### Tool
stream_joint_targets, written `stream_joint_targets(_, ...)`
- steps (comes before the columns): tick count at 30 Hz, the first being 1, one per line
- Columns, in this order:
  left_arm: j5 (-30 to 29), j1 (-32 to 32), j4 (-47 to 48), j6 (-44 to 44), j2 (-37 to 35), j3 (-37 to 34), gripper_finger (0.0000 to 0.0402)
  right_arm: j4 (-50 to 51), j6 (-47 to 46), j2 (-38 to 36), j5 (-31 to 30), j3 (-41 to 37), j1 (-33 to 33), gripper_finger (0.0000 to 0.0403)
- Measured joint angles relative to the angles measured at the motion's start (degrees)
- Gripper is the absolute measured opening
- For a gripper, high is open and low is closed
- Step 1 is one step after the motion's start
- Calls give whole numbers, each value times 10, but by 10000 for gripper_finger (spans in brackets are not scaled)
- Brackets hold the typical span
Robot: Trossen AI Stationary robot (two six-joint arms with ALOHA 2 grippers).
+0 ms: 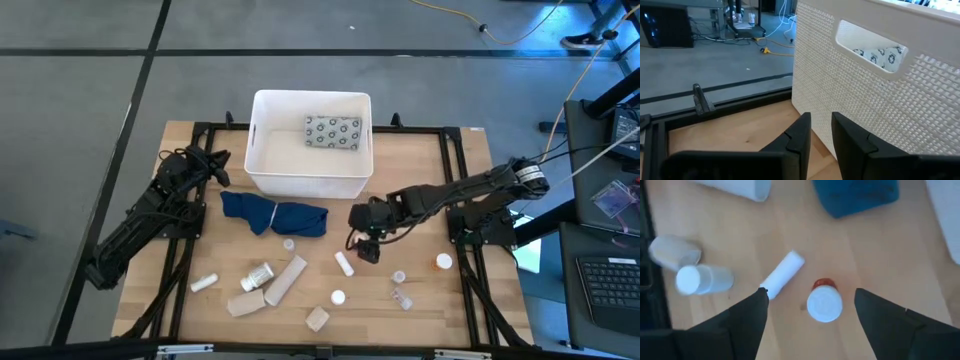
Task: Pick & place medical supplies in basket/bin
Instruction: Put the brown medicine bottle into the white bin
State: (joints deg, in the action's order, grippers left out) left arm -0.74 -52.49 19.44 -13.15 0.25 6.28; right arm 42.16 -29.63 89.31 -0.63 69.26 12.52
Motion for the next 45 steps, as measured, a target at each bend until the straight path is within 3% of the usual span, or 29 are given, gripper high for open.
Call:
stream_joint_targets(4, -1, 0, 0, 0, 0, 0, 73, 3, 1, 12, -55, -1, 15, 286)
stream_joint_targets(20, -1, 0, 0, 0, 0, 0, 72, 15, -2, 83, -55, 0, 27, 265)
stream_joint_targets(25, -1, 0, 0, 0, 0, 0, 72, 17, -3, 82, -54, 0, 27, 220)
stream_joint_targets(30, -1, 0, 0, -1, 0, 0, 72, 27, -16, 82, -54, 7, 26, 138)
stream_joint_targets(32, -1, 0, 0, -1, 0, 0, 72, 31, -12, 82, -55, 25, 22, 118)
stream_joint_targets(39, -1, 0, 0, -1, 0, 0, 72, 51, 97, 82, -61, 140, 20, 118)
stream_joint_targets(42, -1, 0, 0, -1, 0, 0, 72, 81, 159, 81, -101, 210, 20, 118)
stream_joint_targets(45, -1, 0, 0, 0, 0, 0, 72, 108, 228, 81, -180, 285, 16, 118)
